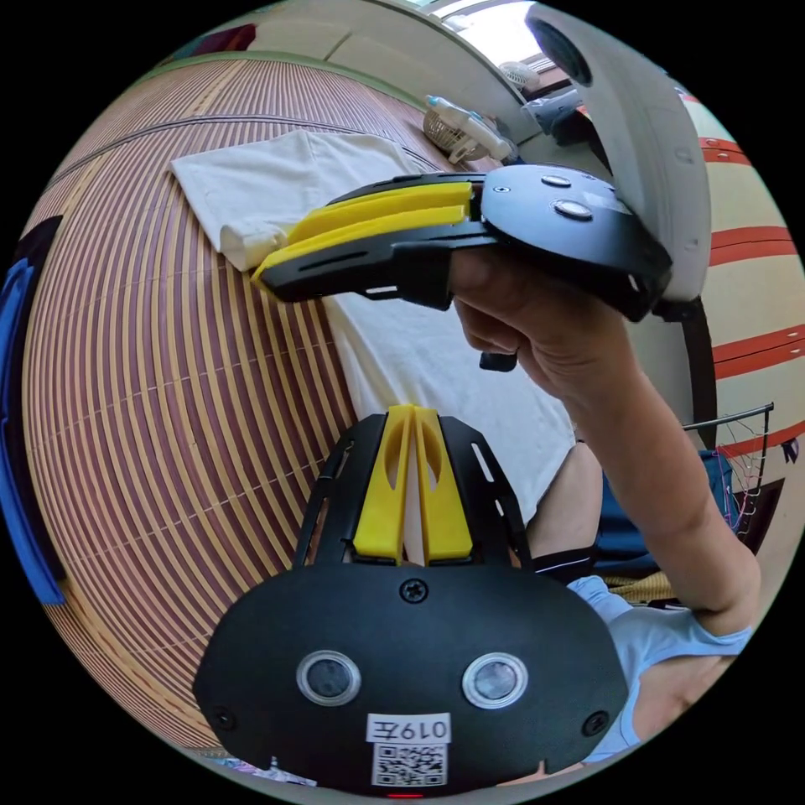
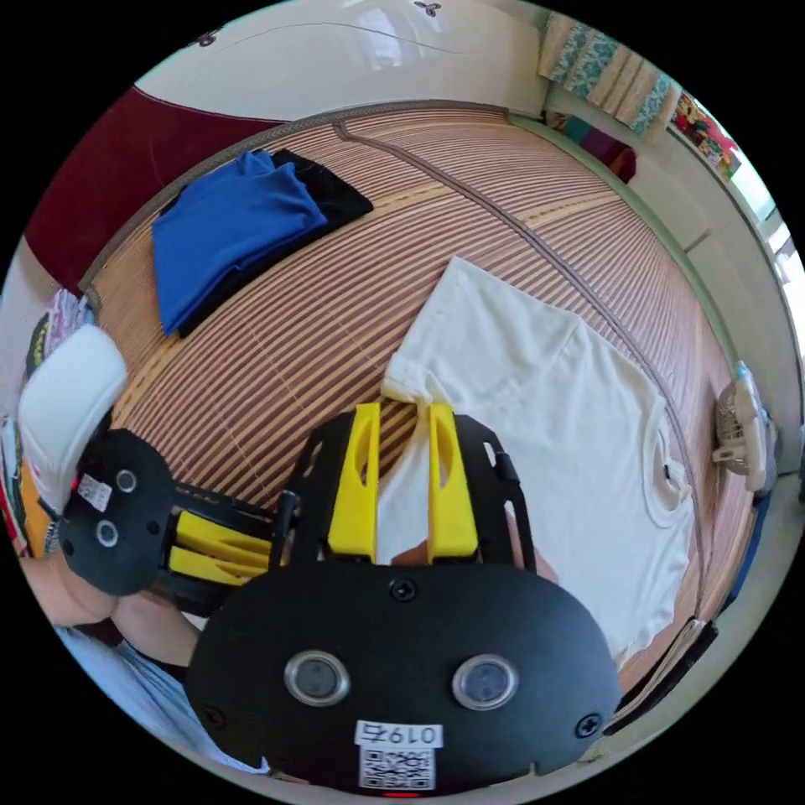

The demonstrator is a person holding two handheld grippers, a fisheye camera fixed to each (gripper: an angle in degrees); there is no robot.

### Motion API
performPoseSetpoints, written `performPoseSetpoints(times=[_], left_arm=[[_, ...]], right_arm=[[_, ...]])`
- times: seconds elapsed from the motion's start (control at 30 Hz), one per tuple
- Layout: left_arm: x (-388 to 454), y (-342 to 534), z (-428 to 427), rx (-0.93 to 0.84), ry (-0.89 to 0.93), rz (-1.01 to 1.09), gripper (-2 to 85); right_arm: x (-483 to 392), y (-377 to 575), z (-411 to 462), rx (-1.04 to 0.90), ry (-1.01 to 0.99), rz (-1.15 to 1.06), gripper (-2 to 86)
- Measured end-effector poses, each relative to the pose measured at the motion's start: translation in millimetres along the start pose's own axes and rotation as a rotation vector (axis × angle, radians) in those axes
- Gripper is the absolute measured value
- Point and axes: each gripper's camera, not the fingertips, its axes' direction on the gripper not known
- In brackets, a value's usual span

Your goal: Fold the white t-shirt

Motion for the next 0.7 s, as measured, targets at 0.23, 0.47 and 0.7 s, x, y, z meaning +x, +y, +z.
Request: performPoseSetpoints(times=[0.23,0.47,0.7], left_arm=[[-1,5,-2,0.009,0.044,0.004,1.0],[-9,18,-17,0.115,0.087,-0.044,0.9],[-4,19,-3,0.049,-0.043,-0.043,1.0]], right_arm=[[51,30,-26,0.057,-0.195,0.117,7.7],[86,75,-40,0.129,-0.29,0.177,1.5],[77,104,-11,0.008,-0.15,0.136,0.5]])
